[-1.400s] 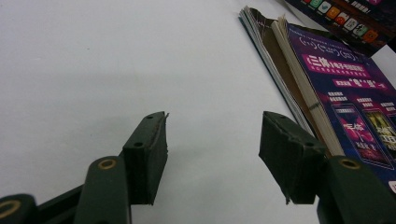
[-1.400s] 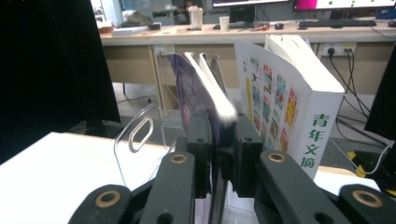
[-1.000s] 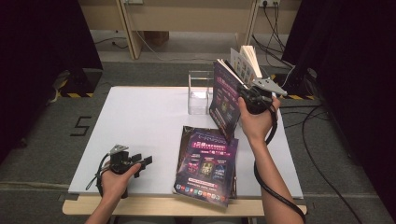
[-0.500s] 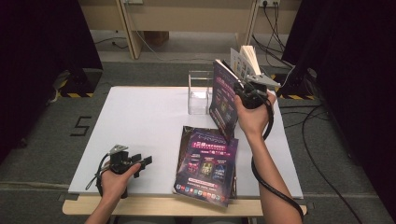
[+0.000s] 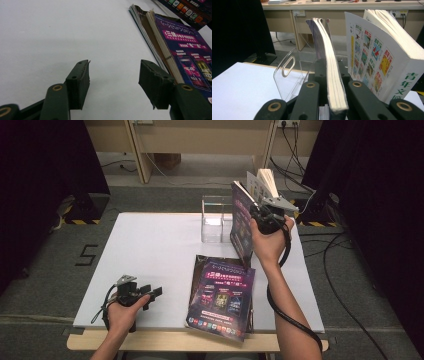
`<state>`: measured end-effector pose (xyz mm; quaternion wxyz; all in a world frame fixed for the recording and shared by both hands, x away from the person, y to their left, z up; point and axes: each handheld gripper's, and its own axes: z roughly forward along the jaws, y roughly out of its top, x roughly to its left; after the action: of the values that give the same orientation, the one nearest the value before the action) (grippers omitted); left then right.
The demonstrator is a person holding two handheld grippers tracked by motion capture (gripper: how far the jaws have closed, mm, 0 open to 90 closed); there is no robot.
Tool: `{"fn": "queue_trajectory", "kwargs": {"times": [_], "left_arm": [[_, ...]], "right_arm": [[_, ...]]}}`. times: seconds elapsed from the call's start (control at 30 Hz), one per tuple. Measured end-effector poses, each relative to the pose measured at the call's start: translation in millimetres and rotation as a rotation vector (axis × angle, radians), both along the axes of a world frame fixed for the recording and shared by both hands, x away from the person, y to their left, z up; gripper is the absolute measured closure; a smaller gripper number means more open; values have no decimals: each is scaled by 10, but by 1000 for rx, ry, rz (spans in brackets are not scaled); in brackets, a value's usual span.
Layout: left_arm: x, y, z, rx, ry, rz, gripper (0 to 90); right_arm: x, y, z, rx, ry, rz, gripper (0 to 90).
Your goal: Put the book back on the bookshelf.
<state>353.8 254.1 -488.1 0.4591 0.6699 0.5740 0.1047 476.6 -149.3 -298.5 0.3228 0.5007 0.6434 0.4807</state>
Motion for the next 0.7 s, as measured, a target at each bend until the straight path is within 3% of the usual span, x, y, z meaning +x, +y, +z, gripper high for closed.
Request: {"fn": "queue_trajectory", "kwargs": {"times": [0.7], "left_arm": [[-4,6,5,-1,0,4,411]], "right_arm": [[30,72,62,27,-52,-13,843]]}}
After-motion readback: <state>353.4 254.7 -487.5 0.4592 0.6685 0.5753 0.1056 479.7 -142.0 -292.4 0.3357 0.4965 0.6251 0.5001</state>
